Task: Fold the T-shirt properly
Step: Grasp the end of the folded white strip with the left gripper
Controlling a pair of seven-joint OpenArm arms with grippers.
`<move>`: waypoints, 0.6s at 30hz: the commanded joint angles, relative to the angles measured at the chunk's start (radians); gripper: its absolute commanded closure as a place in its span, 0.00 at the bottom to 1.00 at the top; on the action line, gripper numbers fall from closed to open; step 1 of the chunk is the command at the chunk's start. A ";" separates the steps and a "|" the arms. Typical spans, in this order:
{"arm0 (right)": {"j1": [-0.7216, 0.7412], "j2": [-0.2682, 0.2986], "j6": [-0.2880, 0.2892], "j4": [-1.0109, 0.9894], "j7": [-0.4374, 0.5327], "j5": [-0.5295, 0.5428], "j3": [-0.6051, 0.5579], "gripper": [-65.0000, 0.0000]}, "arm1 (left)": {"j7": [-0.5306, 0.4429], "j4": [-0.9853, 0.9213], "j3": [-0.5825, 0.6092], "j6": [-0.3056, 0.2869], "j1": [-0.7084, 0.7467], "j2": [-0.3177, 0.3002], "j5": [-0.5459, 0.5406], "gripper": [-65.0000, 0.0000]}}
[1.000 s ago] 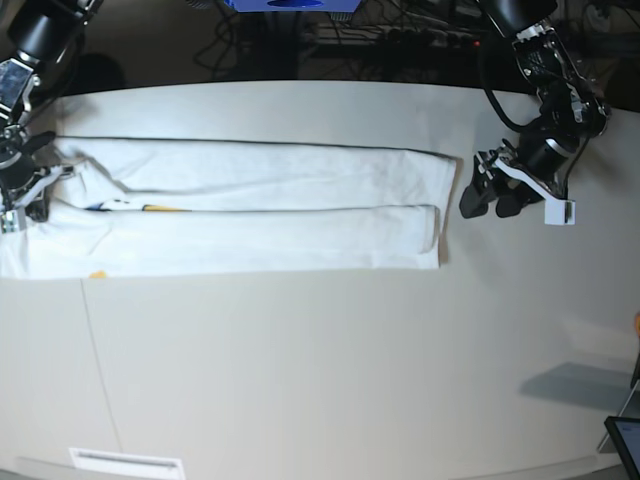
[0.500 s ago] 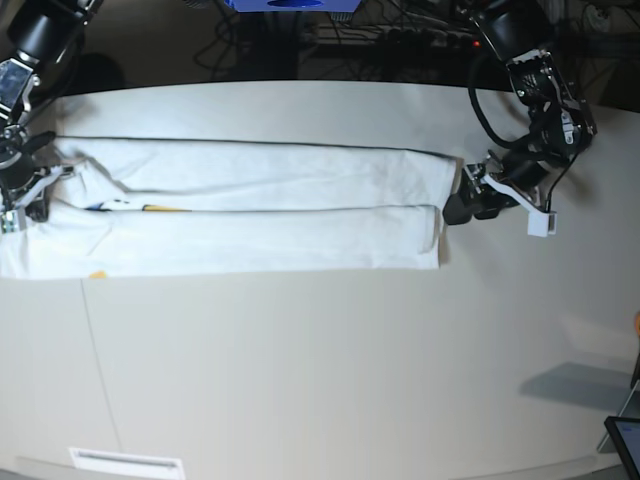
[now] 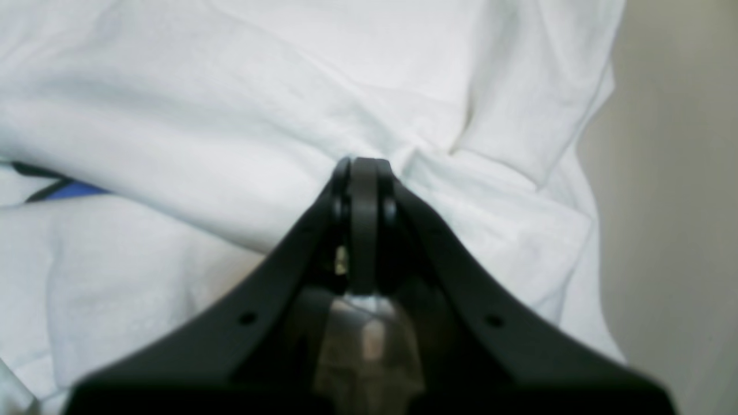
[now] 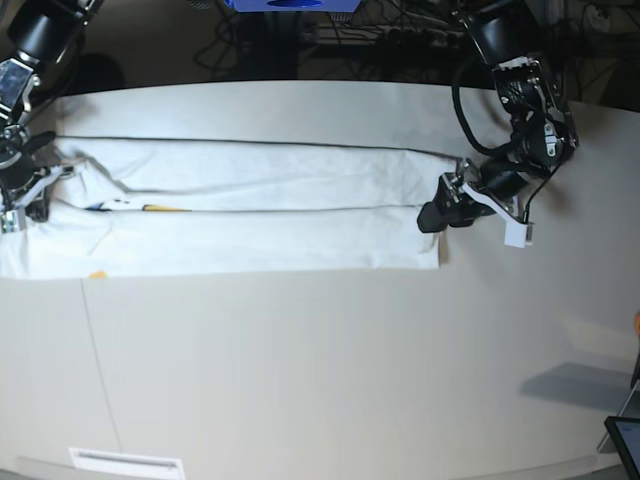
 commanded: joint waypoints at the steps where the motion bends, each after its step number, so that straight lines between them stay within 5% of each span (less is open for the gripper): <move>1: -0.029 -0.003 0.007 -0.022 -0.189 -0.128 -0.002 1.00 | 0.037 0.006 0.003 0.011 -0.013 0.001 0.024 0.30; 12: -0.029 -0.003 0.007 -0.022 -0.189 -0.128 -0.002 1.00 | 0.003 -0.083 0.107 0.046 -0.046 0.006 0.024 0.32; 14: -0.029 -0.003 0.007 -0.022 -0.189 -0.128 -0.002 1.00 | 0.003 -0.088 0.109 0.046 -0.048 0.006 0.024 0.39; 18: -0.029 -0.003 0.007 -0.022 -0.189 -0.128 -0.002 1.00 | 0.003 -0.088 0.107 0.046 -0.048 0.003 0.024 0.73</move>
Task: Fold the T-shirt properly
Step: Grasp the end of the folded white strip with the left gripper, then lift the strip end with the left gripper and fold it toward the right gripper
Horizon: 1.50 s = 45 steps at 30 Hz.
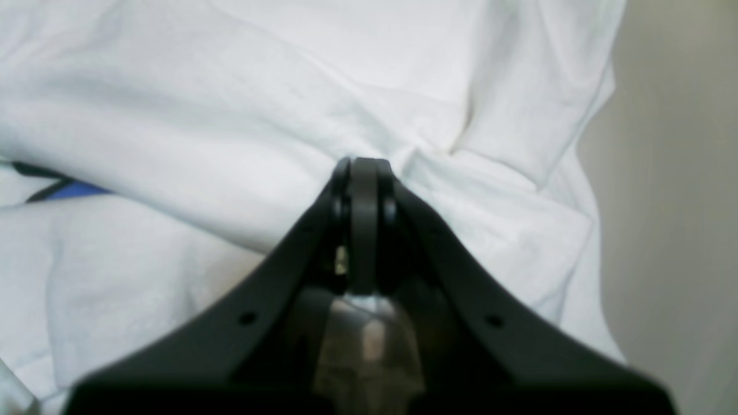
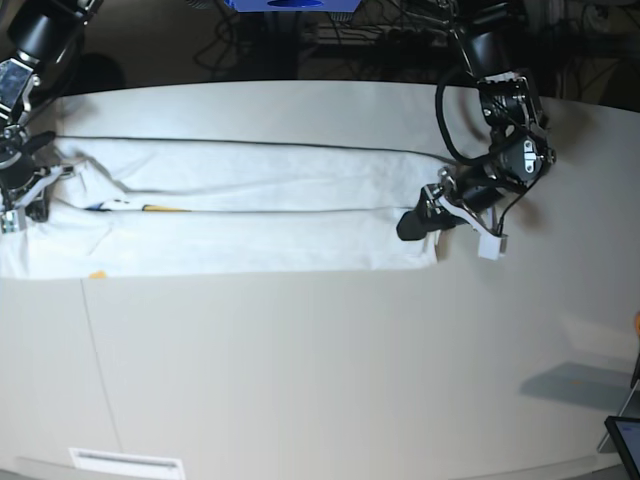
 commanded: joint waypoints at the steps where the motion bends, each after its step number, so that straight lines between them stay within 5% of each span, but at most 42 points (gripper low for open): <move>1: -0.029 -0.003 0.007 -0.022 -0.189 -0.128 -0.002 1.00 | 0.033 0.002 0.000 0.019 0.000 -0.007 0.016 0.83; 3: -0.029 -0.003 0.007 -0.022 -0.189 -0.128 -0.002 1.00 | 0.033 0.005 -0.005 0.019 0.001 -0.008 0.016 1.00; 8: -0.029 -0.003 0.007 -0.025 -0.189 -0.128 -0.002 1.00 | 0.033 0.068 0.000 0.030 0.007 -0.020 0.016 1.00; 19: -0.029 -0.003 0.007 -0.025 -0.189 -0.128 -0.002 1.00 | 0.039 0.404 0.159 0.240 0.012 -0.002 0.012 1.00; 37: -0.029 -0.003 0.007 -0.026 -0.190 -0.128 -0.002 1.00 | 0.030 0.317 0.443 0.241 -0.074 0.220 0.016 1.00; 45: -0.029 -0.003 0.007 -0.026 -0.190 -0.128 -0.002 1.00 | -0.108 0.166 0.640 0.241 -0.135 0.237 0.016 1.00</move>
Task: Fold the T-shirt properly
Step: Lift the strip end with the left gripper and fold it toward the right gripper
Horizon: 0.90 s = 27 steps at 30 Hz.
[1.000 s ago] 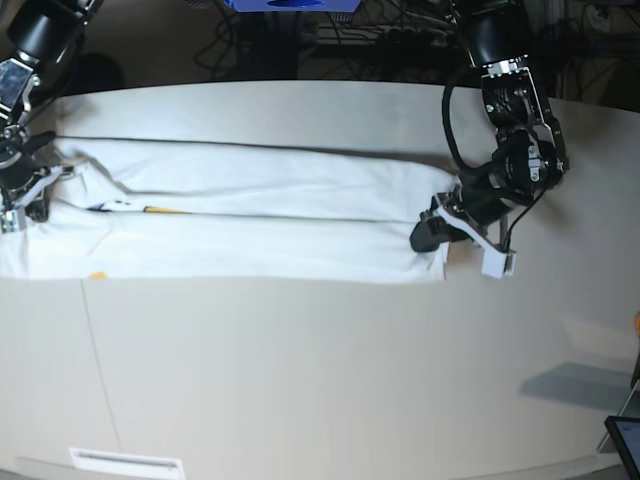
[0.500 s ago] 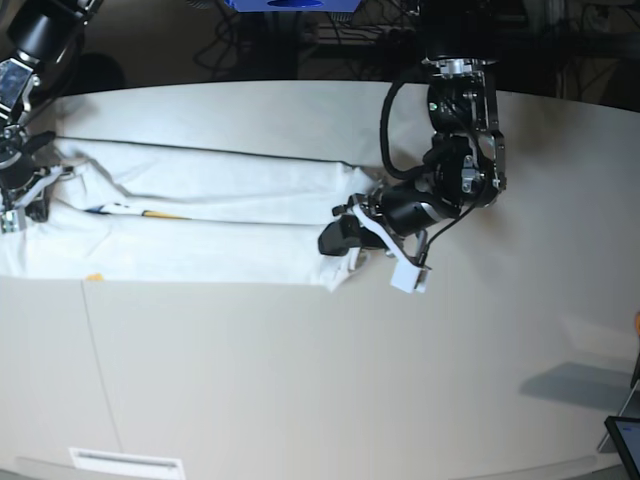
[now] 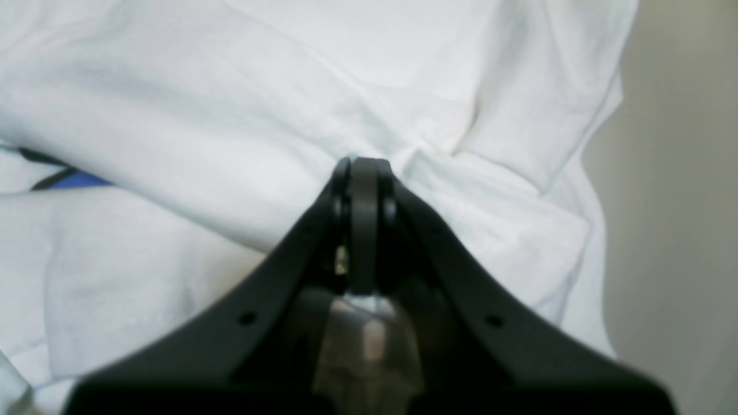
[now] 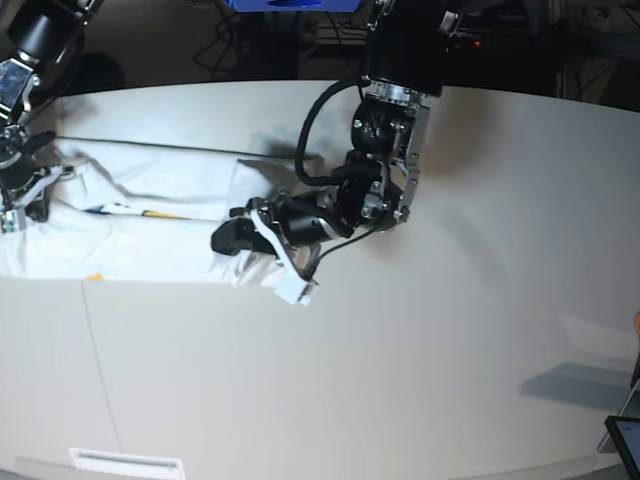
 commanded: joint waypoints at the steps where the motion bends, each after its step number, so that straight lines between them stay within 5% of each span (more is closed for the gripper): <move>1: -0.028 -0.003 0.006 -0.026 -0.191 -0.128 -0.002 1.00 | -0.038 -0.009 0.020 -0.003 -0.023 0.010 -0.026 1.00; 13: -0.028 -0.003 0.006 -0.026 -0.191 -0.128 -0.002 1.00 | -0.147 -0.132 0.082 -0.003 -0.079 0.030 -0.026 1.00; 27: -0.028 -0.003 0.006 -0.026 -0.191 -0.128 -0.002 1.00 | -0.150 -0.207 0.100 -0.003 -0.119 0.045 -0.027 1.00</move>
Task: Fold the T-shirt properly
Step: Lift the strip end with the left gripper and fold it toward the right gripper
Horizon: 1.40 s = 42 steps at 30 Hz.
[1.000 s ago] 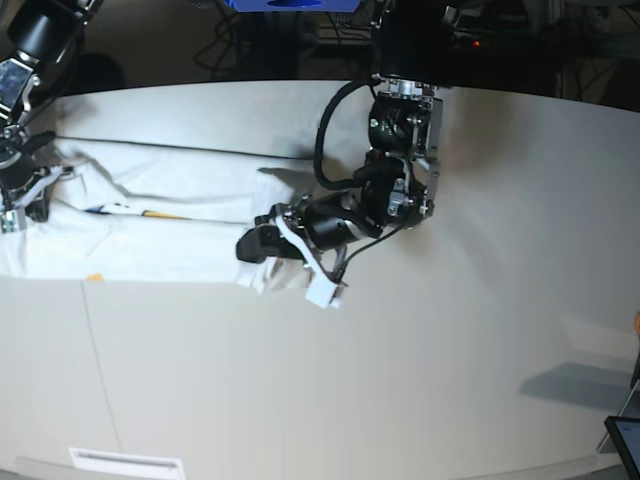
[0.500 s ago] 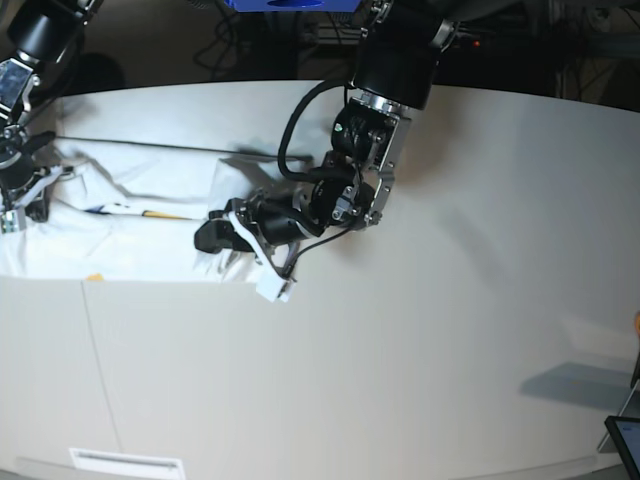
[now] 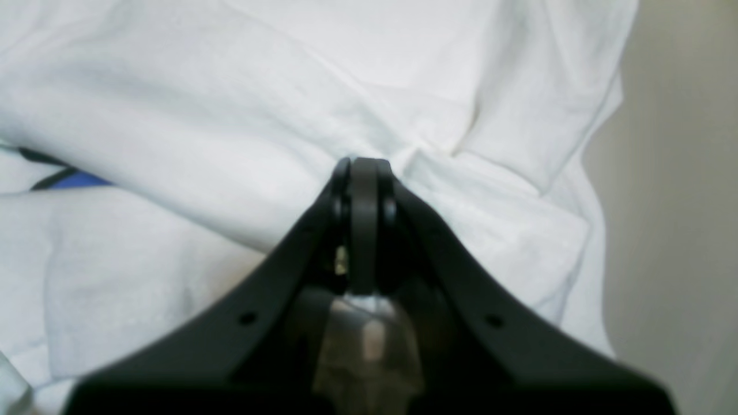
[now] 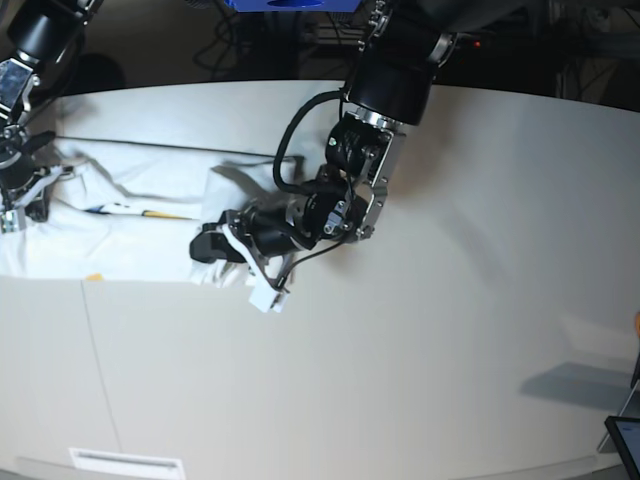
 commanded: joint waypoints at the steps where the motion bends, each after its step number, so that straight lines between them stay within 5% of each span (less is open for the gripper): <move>1: -0.028 -0.003 0.007 -0.026 -0.191 -0.128 -0.002 1.00 | -0.014 0.017 0.004 -0.011 -0.016 0.015 -0.027 1.00; 19: -0.028 -0.003 0.007 -0.026 -0.191 -0.128 -0.002 1.00 | -0.014 0.017 0.050 -0.016 -0.059 0.015 -0.033 1.00; 25: -0.028 -0.003 0.007 -0.026 -0.191 -0.128 -0.002 1.00 | -0.015 0.017 0.141 -0.016 -0.096 0.015 -0.055 0.62; 28: -0.028 -0.003 0.007 -0.026 -0.191 -0.128 -0.002 1.00 | -0.015 0.015 0.168 -0.017 -0.115 0.015 -0.145 0.53; 31: -0.028 -0.005 0.007 -0.026 -0.191 -0.128 -0.015 1.00 | -0.024 0.017 0.184 -0.030 -0.145 0.015 -0.217 0.53; 35: -0.039 -0.006 0.007 -0.026 -0.191 -0.130 -0.069 1.00 | -0.084 0.043 0.185 -0.131 -0.181 0.015 -0.282 0.53; 39: -0.039 -0.028 0.007 -0.026 -0.191 -0.130 -0.067 1.00 | -0.083 0.153 0.234 -0.139 -0.191 0.015 -0.173 0.55; 42: -0.037 -0.031 0.007 -0.026 -0.191 -0.130 -0.064 1.00 | -0.083 0.239 0.248 -0.114 -0.130 -0.019 0.000 0.78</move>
